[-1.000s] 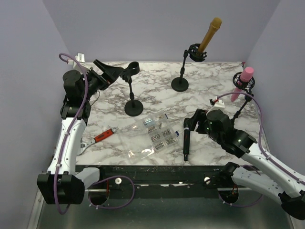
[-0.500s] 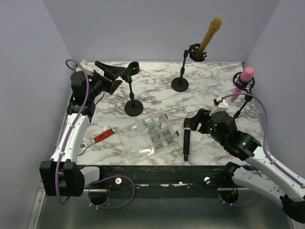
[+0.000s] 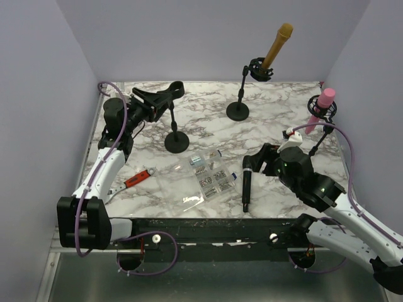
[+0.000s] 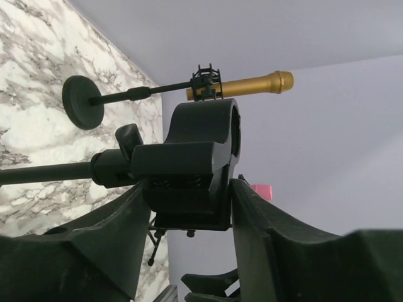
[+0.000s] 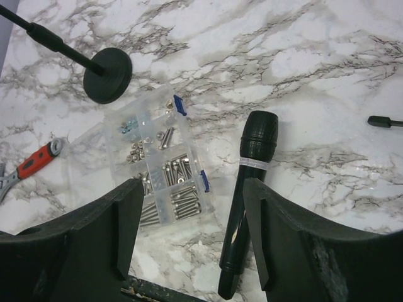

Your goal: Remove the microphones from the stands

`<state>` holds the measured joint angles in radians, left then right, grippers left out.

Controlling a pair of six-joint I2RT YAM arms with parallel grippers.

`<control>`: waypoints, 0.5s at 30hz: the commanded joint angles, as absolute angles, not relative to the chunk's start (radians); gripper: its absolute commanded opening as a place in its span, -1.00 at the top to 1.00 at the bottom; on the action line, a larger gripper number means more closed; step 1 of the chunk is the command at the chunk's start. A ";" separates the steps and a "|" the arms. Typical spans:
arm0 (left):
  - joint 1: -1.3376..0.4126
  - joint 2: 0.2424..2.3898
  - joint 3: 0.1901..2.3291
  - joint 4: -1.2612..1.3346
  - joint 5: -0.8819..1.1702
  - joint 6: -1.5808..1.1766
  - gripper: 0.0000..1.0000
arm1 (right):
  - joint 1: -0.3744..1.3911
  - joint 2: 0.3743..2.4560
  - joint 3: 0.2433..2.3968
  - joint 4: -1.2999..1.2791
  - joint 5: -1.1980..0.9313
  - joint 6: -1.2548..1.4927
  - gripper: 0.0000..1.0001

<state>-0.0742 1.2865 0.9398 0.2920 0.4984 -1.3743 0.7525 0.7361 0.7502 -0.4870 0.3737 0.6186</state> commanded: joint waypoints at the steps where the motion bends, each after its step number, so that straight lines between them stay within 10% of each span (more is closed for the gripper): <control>1: -0.080 1.287 0.862 0.300 0.436 -1.341 0.10 | 0.753 0.720 0.735 -0.470 0.405 0.603 -0.44; 15: -0.080 1.370 0.684 0.348 0.409 -1.249 0.34 | 0.754 0.740 0.708 -0.450 0.395 0.610 -0.44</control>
<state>-0.0803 1.2751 0.8001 0.5243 0.4675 -1.3731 0.7525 0.7368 0.7265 -0.4805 0.3771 0.6155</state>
